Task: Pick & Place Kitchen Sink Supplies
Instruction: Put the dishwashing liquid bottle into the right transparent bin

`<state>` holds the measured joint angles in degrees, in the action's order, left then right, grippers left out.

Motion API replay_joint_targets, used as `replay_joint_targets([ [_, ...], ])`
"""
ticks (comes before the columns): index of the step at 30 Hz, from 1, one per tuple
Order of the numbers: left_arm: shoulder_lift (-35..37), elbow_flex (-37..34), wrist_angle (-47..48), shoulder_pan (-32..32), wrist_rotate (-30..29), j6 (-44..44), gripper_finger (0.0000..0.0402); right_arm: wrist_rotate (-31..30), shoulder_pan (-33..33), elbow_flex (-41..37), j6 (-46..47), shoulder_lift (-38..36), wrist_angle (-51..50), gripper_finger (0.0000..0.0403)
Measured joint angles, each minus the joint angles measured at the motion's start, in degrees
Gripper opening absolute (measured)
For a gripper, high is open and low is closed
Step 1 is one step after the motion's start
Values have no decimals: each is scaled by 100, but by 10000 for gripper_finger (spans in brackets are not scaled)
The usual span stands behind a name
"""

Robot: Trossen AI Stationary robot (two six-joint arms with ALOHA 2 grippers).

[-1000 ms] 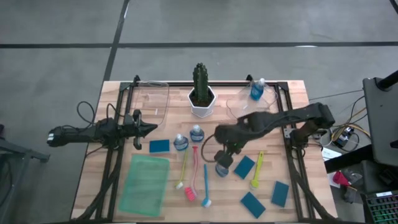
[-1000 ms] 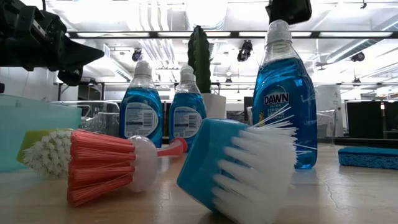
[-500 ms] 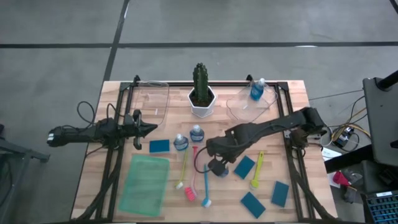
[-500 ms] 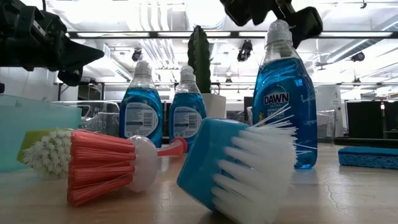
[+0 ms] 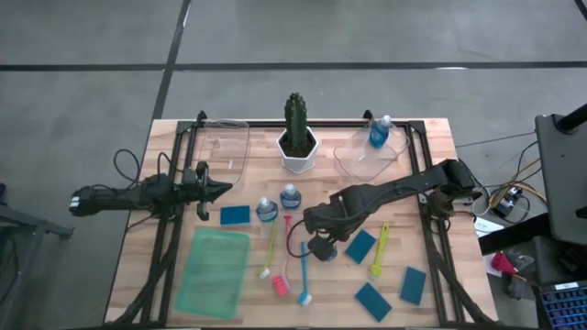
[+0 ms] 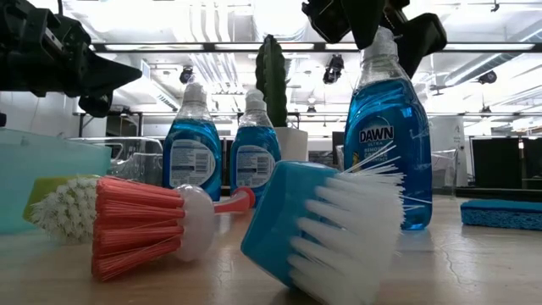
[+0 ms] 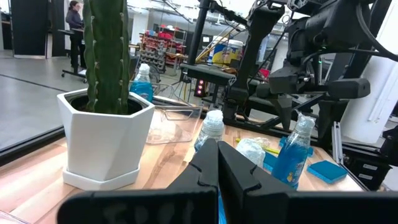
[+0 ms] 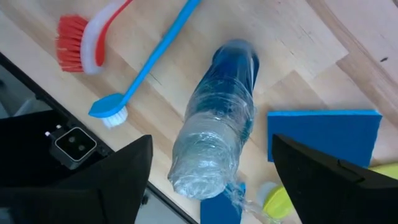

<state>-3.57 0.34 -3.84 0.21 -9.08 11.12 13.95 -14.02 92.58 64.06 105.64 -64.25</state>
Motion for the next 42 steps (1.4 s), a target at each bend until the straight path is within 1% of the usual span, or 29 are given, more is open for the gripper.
replay_joint_targets([
  [11,0,0,1,4,0,1,0,-5,1,0,64,-15,12,194],
  [16,0,0,1,4,0,0,0,-21,4,2,61,-26,15,151],
  [18,0,0,2,2,0,0,0,-17,4,2,56,-28,28,140],
  [21,0,0,2,2,0,1,0,-19,18,2,52,-69,14,134],
  [27,0,0,2,2,0,0,0,-15,162,0,75,-238,13,143],
  [31,0,0,4,0,0,0,0,7,307,148,13,-311,-133,140],
  [37,0,0,7,-2,0,1,0,-20,676,835,-330,-404,-790,137],
  [42,0,0,7,-2,0,0,0,-98,1068,1585,-675,-404,-1723,140],
])
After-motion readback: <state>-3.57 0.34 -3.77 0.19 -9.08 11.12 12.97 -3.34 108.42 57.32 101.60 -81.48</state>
